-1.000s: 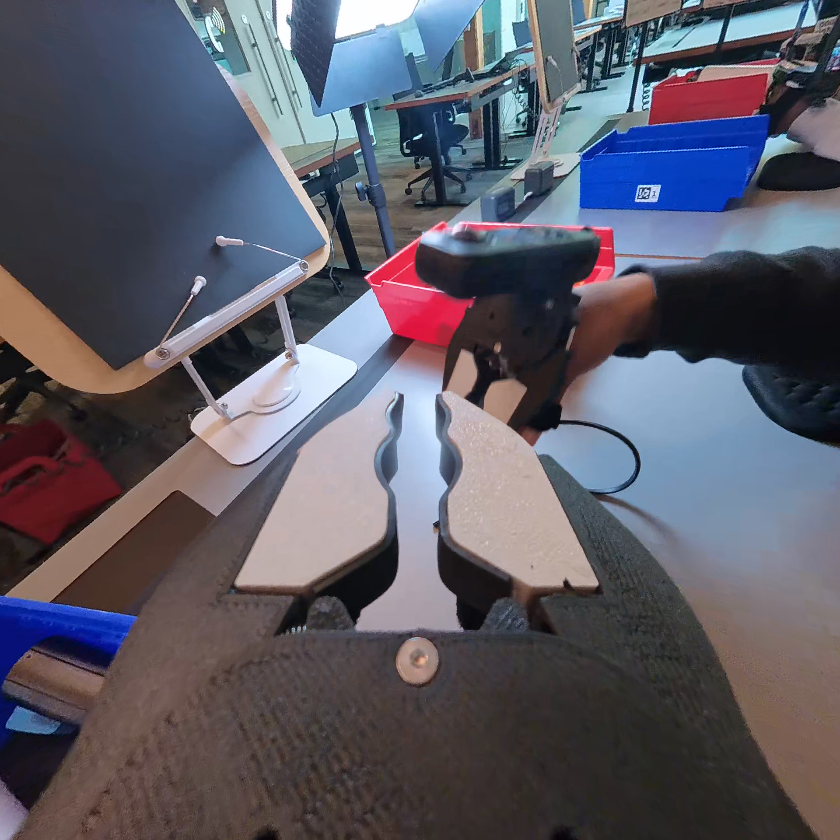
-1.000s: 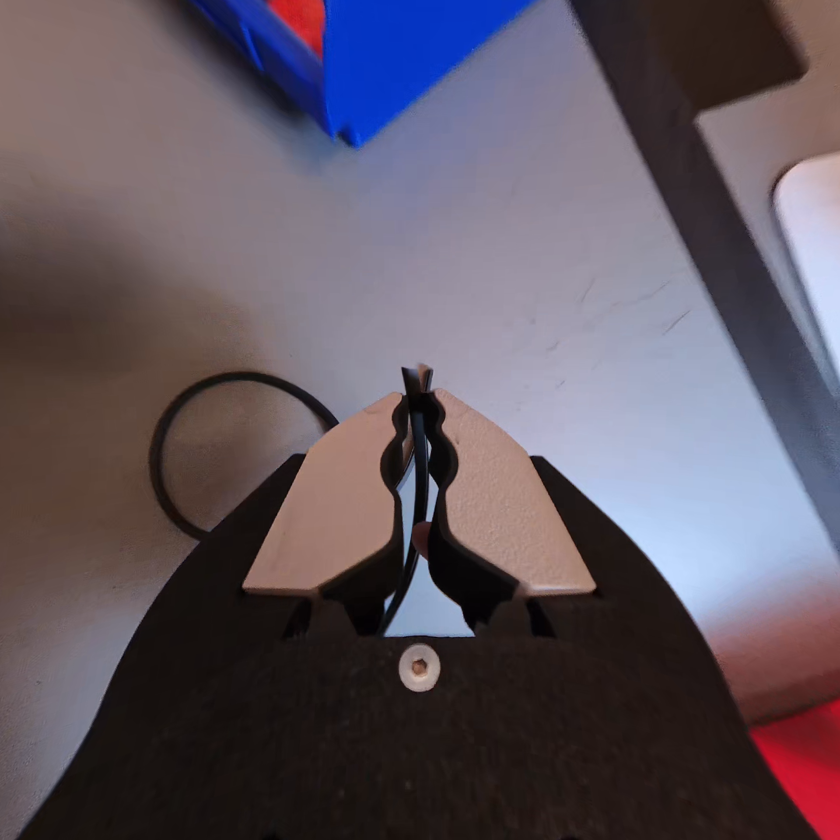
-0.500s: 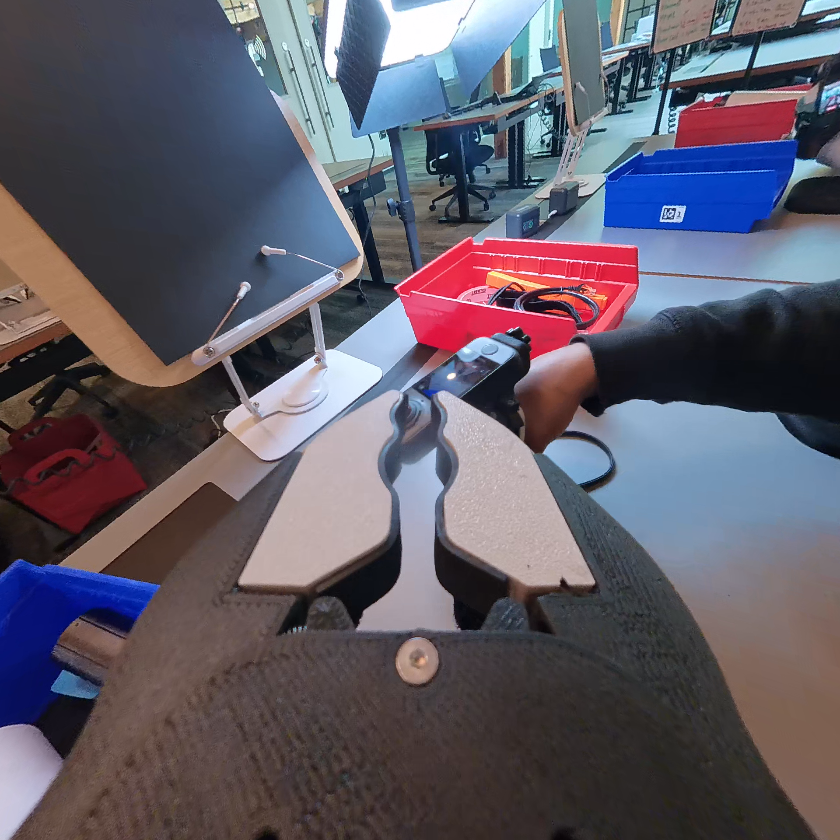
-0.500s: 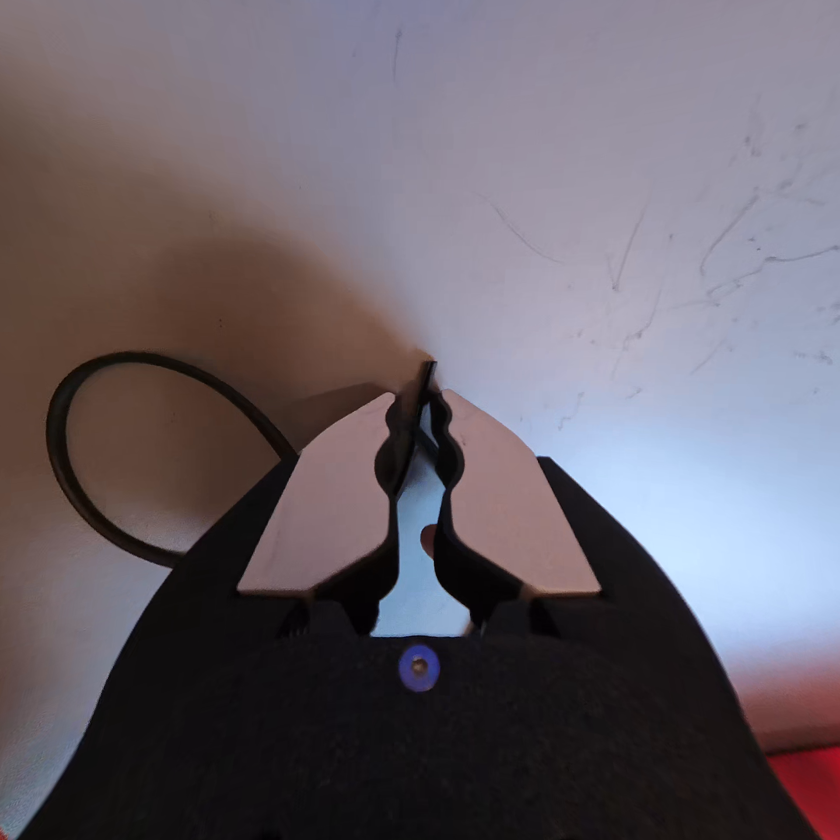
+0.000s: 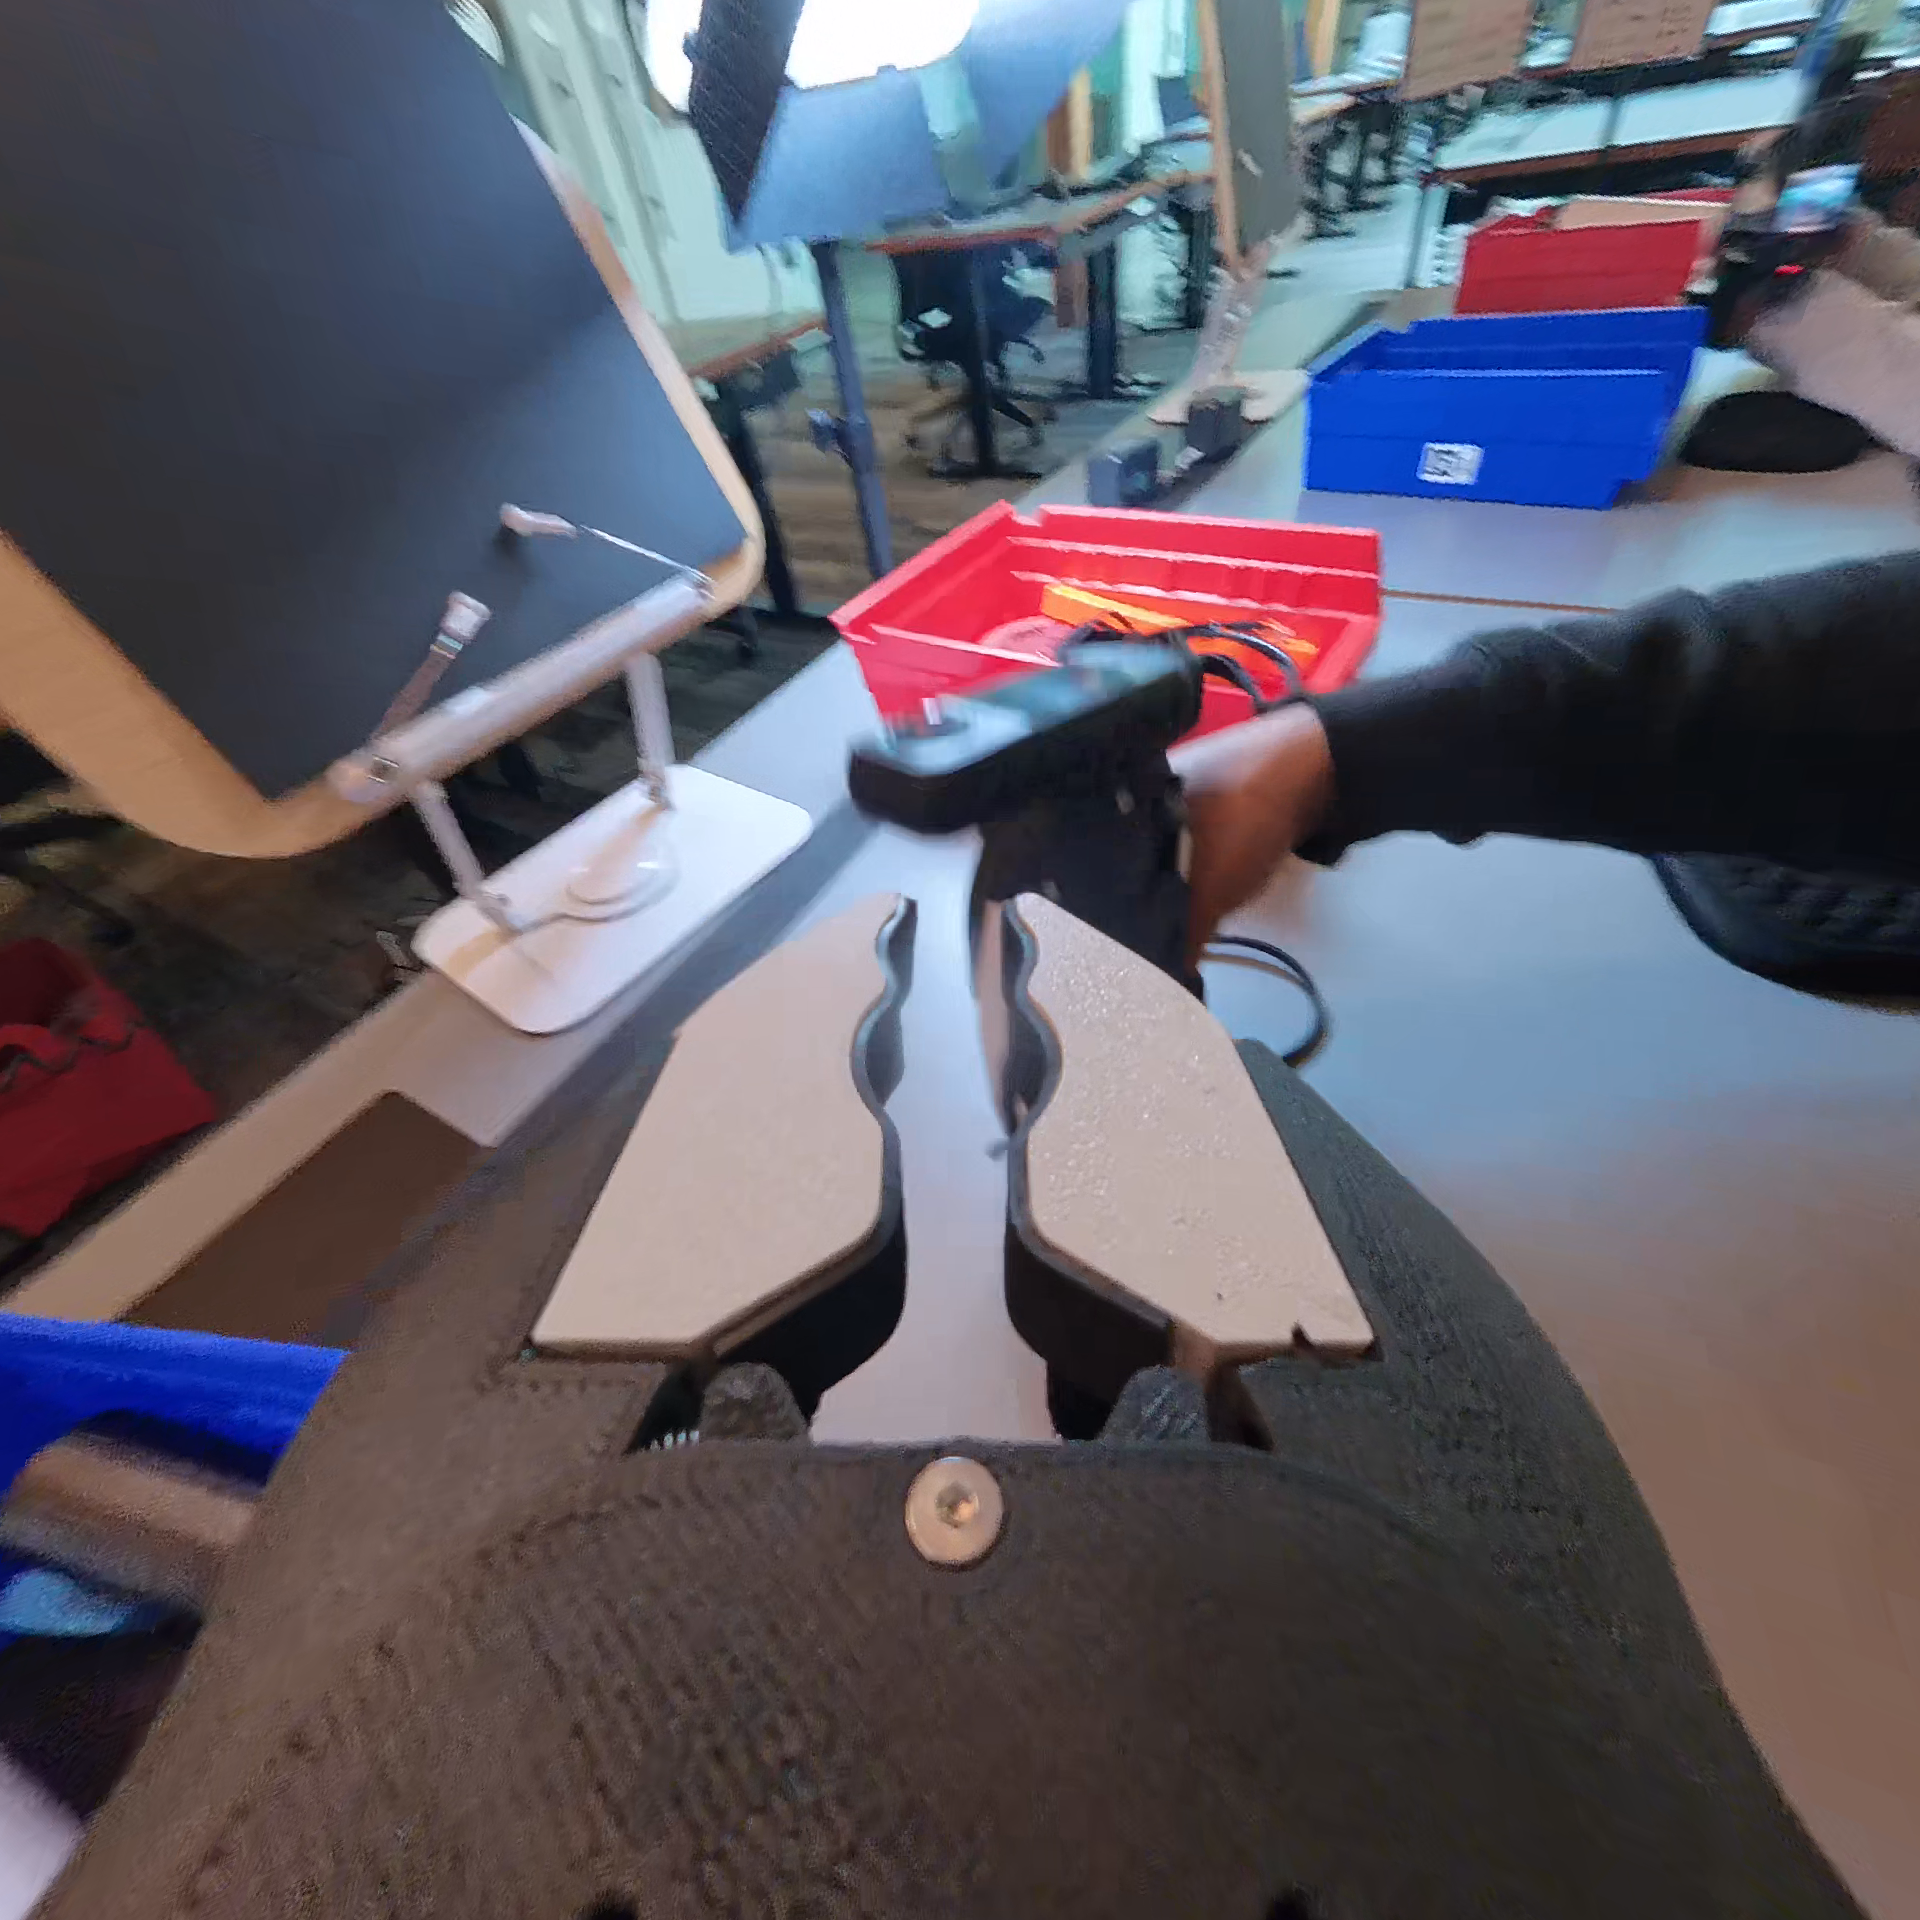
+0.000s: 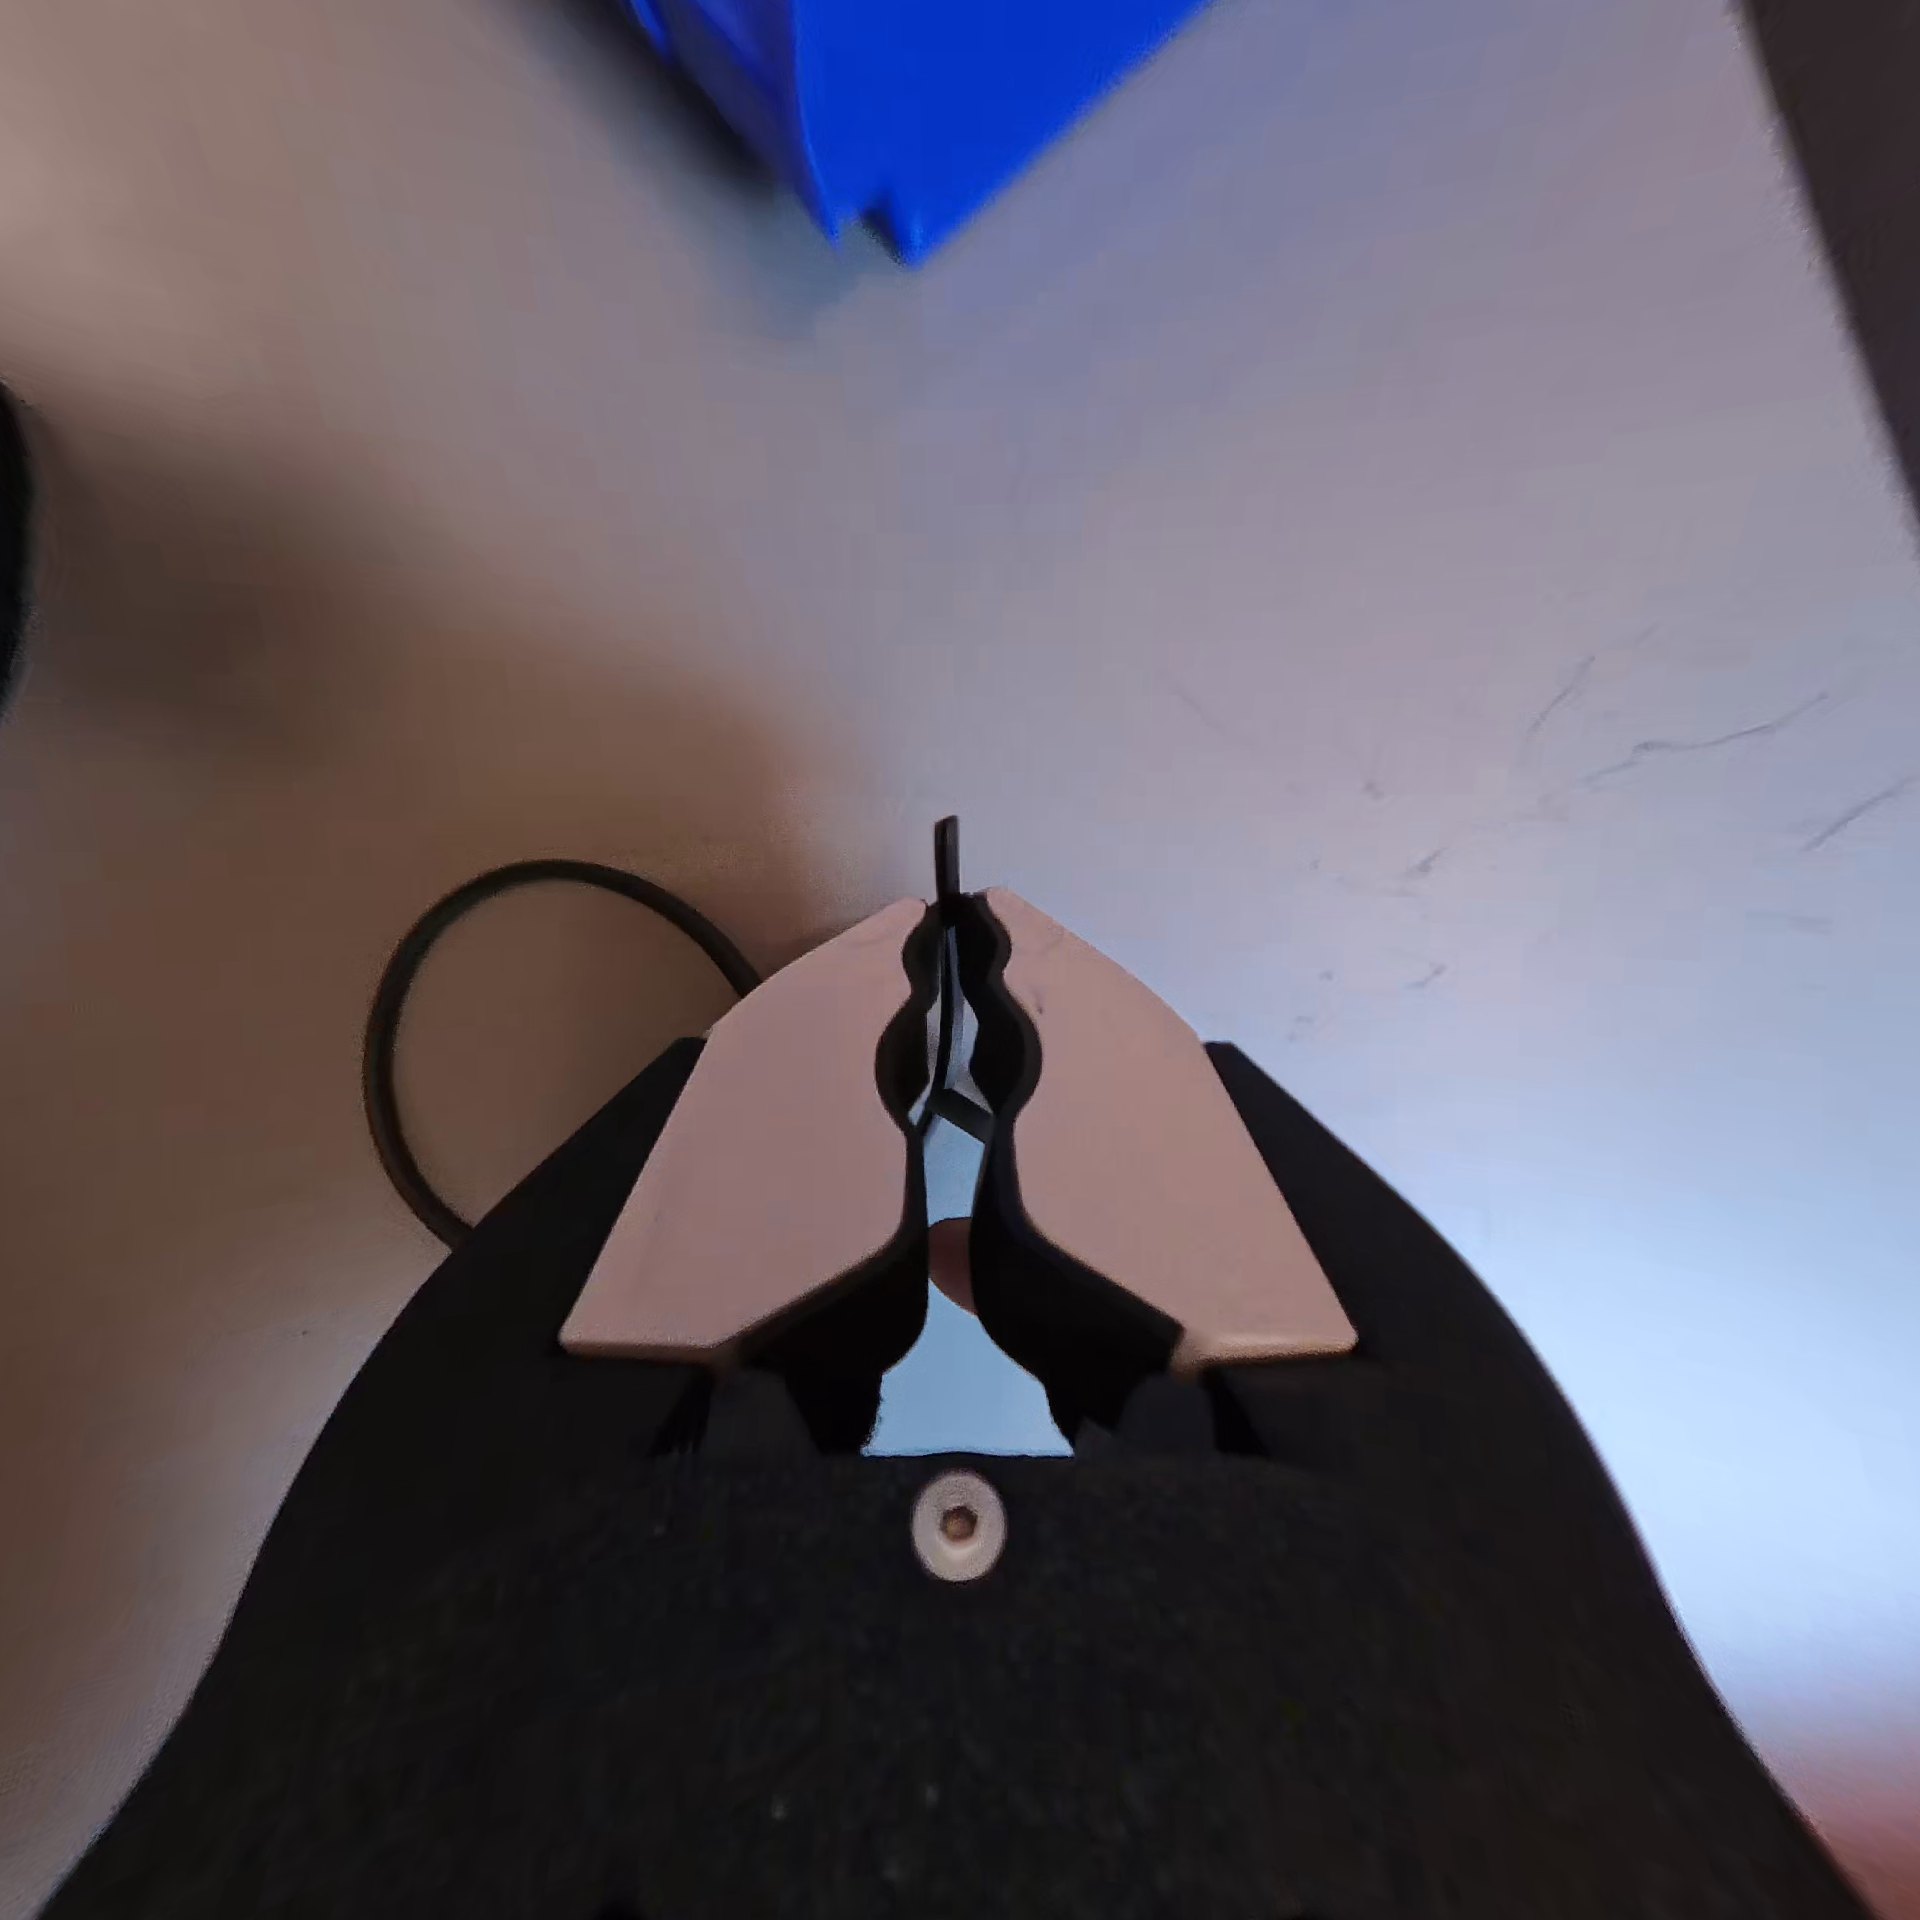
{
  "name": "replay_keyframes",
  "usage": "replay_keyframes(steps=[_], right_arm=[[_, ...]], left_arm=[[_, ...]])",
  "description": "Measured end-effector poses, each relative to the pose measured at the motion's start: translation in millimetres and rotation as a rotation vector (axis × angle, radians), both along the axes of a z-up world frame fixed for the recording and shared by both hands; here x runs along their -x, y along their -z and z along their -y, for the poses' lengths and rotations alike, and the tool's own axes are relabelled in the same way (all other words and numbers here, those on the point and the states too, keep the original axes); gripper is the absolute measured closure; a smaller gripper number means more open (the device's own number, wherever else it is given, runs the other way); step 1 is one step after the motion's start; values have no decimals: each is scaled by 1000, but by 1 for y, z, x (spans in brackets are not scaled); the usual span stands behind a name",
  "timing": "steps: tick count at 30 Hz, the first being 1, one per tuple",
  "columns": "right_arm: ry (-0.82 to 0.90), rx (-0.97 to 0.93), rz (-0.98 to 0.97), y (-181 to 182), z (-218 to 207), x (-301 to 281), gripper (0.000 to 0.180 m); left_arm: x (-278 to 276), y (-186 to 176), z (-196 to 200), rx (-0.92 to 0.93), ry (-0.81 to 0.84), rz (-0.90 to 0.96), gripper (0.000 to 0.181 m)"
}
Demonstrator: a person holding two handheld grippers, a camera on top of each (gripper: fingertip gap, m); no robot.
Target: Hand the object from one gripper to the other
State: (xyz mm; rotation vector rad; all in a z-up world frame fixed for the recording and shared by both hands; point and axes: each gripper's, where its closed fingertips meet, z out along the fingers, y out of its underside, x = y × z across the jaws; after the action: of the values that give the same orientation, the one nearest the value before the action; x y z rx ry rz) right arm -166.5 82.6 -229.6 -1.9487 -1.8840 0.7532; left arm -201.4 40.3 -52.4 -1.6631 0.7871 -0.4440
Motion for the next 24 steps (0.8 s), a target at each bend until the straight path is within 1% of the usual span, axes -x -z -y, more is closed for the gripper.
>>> replay_keyframes(steps=[1,5,7,9,14,19,23,24], right_arm=[[-5,1,-57,-11,0,0,177],[-38,6,-307,-60,5,-2,176],[-53,24,-440,-86,11,-4,176],[-65,30,-539,-108,16,-7,176],[-96,65,-697,-139,28,-11,176],[-125,113,-788,-152,42,-11,176],[-128,139,-833,-160,45,-13,177],[-127,140,-842,-162,44,-14,176]], left_arm=[[-5,11,0,51,40,2,161],[-15,59,-11,192,123,15,152],[-28,67,-10,227,202,90,150],[-43,64,-7,220,275,155,148],[-59,56,-10,149,276,179,155],[-68,46,-9,101,295,225,158],[-67,33,-6,49,308,268,176],[-68,32,-7,44,305,263,176]])
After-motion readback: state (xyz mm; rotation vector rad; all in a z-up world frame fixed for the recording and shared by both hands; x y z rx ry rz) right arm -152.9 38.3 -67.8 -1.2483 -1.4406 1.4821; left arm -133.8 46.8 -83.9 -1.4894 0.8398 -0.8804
